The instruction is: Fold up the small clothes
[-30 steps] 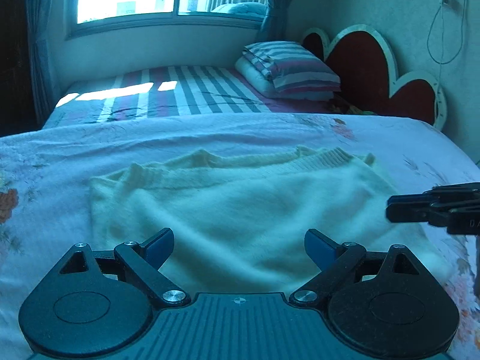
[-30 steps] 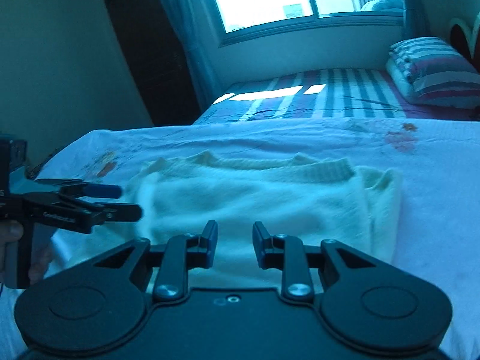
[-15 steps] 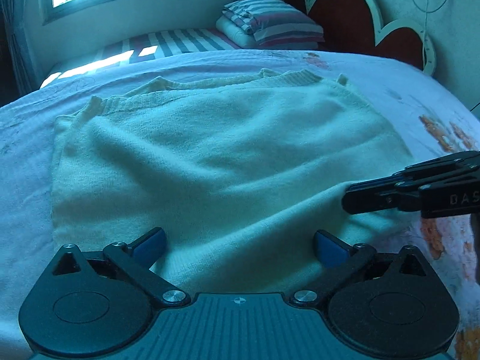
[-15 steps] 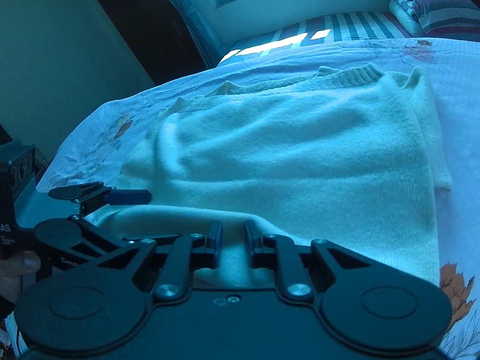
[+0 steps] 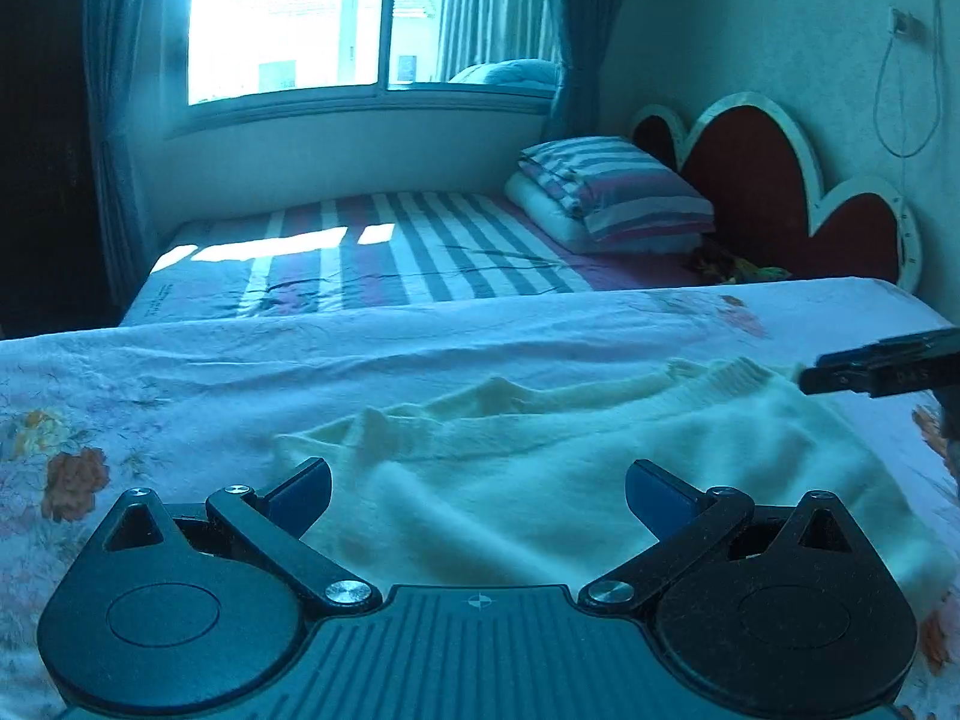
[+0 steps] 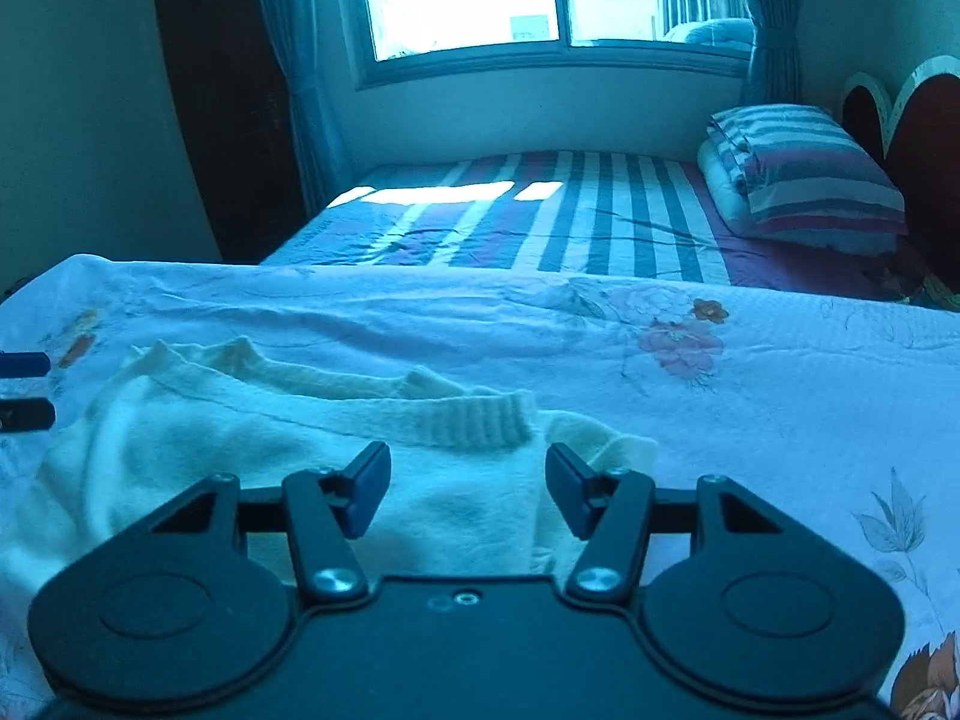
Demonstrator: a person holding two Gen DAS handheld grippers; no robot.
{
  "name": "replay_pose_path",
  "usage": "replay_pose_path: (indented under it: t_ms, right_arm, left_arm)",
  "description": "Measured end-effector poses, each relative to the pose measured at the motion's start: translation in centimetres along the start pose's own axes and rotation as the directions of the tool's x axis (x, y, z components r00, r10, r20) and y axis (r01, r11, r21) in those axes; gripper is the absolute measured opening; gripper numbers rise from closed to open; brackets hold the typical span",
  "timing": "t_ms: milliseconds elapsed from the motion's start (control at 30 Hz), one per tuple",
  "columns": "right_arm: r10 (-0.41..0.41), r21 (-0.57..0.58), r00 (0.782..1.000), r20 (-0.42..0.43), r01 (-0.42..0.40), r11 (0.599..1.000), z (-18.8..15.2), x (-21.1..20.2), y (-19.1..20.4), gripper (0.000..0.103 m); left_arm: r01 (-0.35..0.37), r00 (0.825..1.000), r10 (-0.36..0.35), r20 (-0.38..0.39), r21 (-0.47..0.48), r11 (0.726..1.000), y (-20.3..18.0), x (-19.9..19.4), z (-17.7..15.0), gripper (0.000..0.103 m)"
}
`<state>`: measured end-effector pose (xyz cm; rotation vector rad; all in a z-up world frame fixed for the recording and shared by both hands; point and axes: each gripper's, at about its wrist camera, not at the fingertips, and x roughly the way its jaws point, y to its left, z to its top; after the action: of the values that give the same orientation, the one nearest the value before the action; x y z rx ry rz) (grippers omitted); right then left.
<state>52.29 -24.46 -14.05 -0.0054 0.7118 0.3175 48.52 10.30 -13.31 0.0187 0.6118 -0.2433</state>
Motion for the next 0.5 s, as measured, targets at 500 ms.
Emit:
replay_pose_path:
  t_ms: [500]
  right_arm:
    - [0.051,0.134,0.998,-0.043,-0.044,0.99,-1.5,2.6,-2.0,0.044]
  left_arm:
    - [0.096,0.989,-0.106,-0.104,-0.094,0.991,3.9,6.8,0.7,0.103]
